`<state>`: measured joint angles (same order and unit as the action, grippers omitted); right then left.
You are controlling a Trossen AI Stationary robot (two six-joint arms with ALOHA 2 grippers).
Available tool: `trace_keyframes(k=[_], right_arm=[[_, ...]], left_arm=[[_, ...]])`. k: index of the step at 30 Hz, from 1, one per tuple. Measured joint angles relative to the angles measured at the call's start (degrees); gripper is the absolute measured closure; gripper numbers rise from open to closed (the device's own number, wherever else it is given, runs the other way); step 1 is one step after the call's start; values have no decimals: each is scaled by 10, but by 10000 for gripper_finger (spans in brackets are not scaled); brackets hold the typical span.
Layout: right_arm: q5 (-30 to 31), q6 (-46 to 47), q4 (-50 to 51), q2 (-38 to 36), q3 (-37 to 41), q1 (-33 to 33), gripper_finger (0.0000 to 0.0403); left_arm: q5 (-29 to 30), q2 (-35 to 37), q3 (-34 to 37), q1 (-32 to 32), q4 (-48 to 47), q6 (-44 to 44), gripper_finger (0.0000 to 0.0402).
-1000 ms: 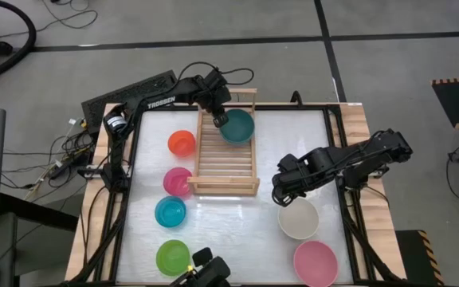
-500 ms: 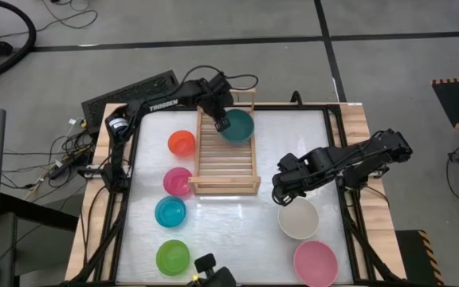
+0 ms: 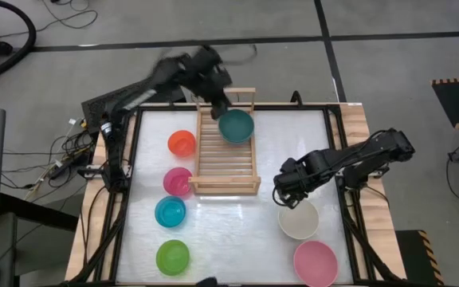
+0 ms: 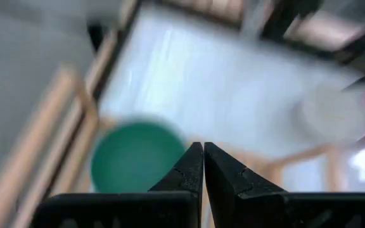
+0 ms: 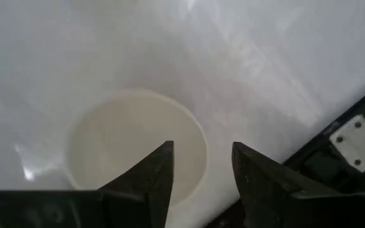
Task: Place and stack bowls onto a shelf
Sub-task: Stack the white bowl on the green bowl on the shelf
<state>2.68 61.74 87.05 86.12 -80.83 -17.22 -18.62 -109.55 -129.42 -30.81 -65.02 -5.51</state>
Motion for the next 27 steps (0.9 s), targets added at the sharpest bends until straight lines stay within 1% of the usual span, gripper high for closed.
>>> trace_keyframes(k=[2,3,6,9,13,18,21,24,26,27], right_arm=[[-22,-12,-31,-14,54,-6,203],[-28,-17,-47,-22,82,-7,197],[-47,-30,-92,-50,154,-6,179],[-48,-53,-140,-82,206,-5,166],[-33,-79,-188,-121,262,-5,164],[-88,-94,-269,-146,340,-3,167],[-113,-93,-323,-148,375,-4,167],[-119,-93,-331,-135,390,-3,172],[-119,-95,-328,-128,393,-3,189],[-119,-96,-329,-126,393,-3,204]], left_arm=[[-24,22,-47,-1,6,2,401],[-29,38,-58,0,20,2,401],[-38,110,-23,1,106,21,401],[-36,163,-8,8,154,22,389],[-36,210,-6,28,169,6,347],[-36,233,-6,71,168,16,274],[-20,234,-5,94,169,33,235],[8,234,-5,105,169,48,209],[30,234,-5,107,169,56,201],[41,234,-5,107,169,58,200]])
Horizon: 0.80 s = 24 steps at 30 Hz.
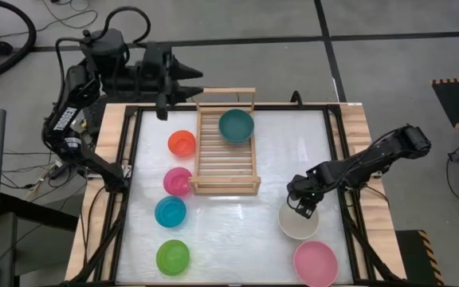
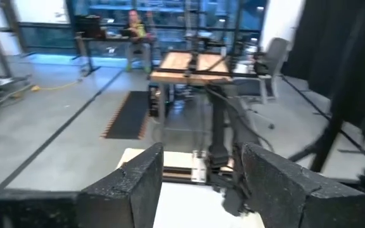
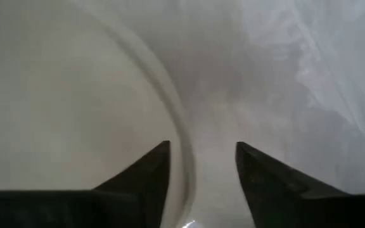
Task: Place and stack bowls onto a shelf
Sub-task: Stack the white bowl on the green bowl on the shelf
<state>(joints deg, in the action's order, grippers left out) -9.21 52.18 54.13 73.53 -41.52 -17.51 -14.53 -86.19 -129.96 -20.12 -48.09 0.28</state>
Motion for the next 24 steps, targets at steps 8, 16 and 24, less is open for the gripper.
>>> trace_keyframes(k=[8,16,24], right_arm=[[-11,36,-5,0,0,8,379],[-8,169,45,-32,-52,91,378],[75,90,214,-106,-149,272,378]], left_arm=[[38,0,0,0,-2,38,198],[110,14,-16,-1,-6,36,198],[211,51,-17,-1,-36,32,198]])
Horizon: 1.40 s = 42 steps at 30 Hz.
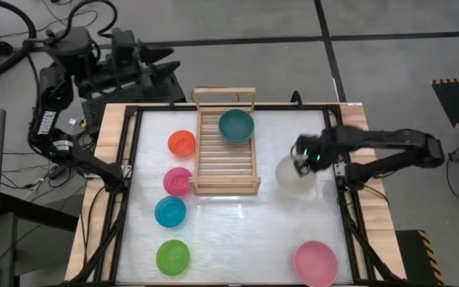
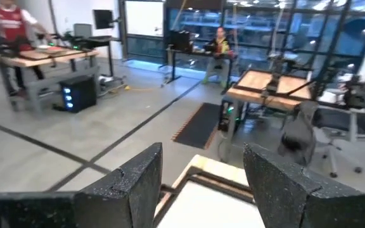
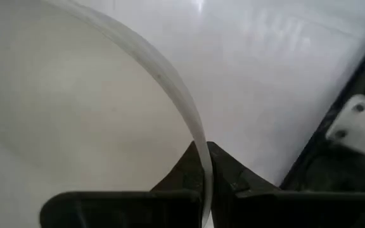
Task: Place and stack bowls onto a shelf
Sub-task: Stack the white bowl on the green bowl on the shelf
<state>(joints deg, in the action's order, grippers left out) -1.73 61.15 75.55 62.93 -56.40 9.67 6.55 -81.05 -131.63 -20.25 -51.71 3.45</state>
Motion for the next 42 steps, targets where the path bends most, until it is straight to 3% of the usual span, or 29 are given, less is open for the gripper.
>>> trace_keyframes(k=[7,12,20,25,42], right_arm=[[5,-132,-84,28,-100,211,378],[1,-190,-159,132,-186,274,378],[-54,-243,-191,318,-353,277,378],[-73,-239,-172,399,-409,276,378],[-74,-190,-197,466,-414,250,378]], left_arm=[[19,23,0,0,-40,-28,198],[34,27,0,0,-57,-39,198],[55,27,0,0,-84,-38,198],[58,33,0,0,-88,-38,198],[61,36,0,0,-108,-37,198]])
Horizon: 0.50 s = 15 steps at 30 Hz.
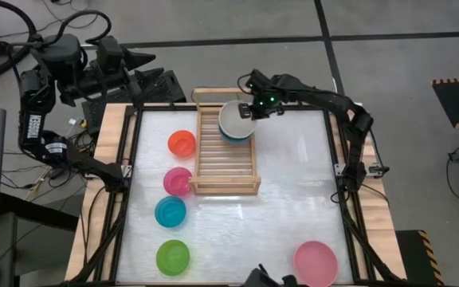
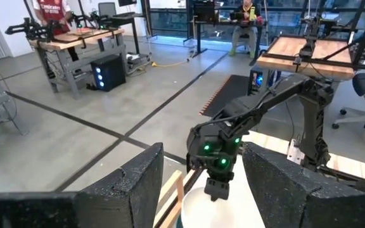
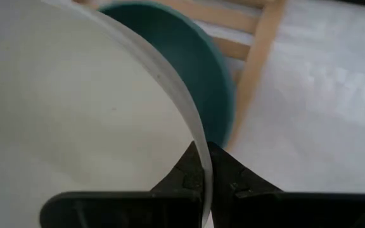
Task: Place and stack bowls onto a shelf
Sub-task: Stack the white bowl on the green bowl on the shelf
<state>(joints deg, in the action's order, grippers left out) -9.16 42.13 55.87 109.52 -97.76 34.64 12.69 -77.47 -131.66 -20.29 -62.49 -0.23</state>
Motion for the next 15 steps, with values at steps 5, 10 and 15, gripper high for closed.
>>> trace_keyframes(k=[5,10,15], right_arm=[[-3,5,-11,20,0,0,378],[-11,9,-24,31,0,-1,378],[-12,5,-23,34,0,4,378]], left_arm=[[0,0,0,0,-3,0,198],[0,0,0,0,-3,0,198],[0,-1,0,0,-9,0,198]])
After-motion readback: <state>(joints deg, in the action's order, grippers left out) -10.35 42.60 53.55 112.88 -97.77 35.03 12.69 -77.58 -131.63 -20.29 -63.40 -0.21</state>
